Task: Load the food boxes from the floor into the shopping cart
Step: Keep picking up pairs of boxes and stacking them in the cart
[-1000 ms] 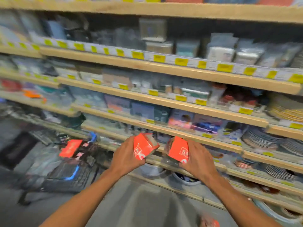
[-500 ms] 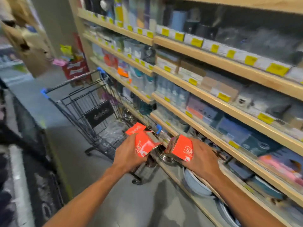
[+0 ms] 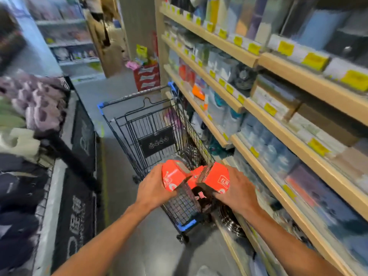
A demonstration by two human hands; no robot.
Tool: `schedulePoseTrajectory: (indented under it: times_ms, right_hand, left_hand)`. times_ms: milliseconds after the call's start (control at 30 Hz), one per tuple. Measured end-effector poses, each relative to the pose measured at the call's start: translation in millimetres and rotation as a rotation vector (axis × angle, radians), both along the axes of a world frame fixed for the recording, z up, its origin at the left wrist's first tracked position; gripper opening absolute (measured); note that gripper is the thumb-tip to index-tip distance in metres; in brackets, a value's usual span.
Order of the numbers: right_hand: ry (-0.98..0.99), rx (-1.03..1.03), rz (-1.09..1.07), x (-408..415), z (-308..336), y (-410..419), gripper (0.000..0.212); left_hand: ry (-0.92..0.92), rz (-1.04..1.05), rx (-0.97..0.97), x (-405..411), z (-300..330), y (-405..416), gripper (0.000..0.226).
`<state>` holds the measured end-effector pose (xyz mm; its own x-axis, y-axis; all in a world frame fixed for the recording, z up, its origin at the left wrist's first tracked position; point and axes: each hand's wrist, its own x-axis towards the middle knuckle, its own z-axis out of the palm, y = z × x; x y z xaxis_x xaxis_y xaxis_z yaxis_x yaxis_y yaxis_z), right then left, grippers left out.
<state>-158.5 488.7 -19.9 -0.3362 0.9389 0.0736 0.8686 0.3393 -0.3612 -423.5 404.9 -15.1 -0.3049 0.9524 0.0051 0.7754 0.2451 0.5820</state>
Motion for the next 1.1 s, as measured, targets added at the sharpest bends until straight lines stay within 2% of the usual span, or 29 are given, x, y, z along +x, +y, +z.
schedulePoseTrajectory:
  times_ms: [133, 300, 467, 600, 833, 1100]
  right_hand:
    - [0.026, -0.062, 0.027, -28.8, -8.2, 56.4, 0.092]
    - [0.011, -0.113, 0.041, -71.8, -19.3, 113.4, 0.1]
    - [-0.02, -0.152, -0.037, -111.0, -43.7, 161.2, 0.1]
    - [0.021, -0.16, -0.075, -137.7, -76.0, 198.2, 0.111]
    - [-0.076, -0.276, -0.146, -177.0, -131.8, 260.7, 0.094]
    - [-0.097, -0.281, -0.057, -205.8, -227.6, 319.6, 0.099]
  left_hand:
    - [-0.035, 0.051, -0.022, -22.5, -9.6, 46.0, 0.086]
    - [-0.15, 0.145, -0.041, -56.7, -30.3, 97.1, 0.094]
    - [-0.216, 0.147, -0.091, -95.2, -68.7, 148.4, 0.097]
    - [-0.185, 0.12, -0.132, -121.3, -102.2, 191.2, 0.095]
    - [-0.193, 0.107, -0.208, -150.7, -158.2, 248.6, 0.089]
    - [-0.221, 0.175, -0.256, -162.1, -216.2, 287.5, 0.098]
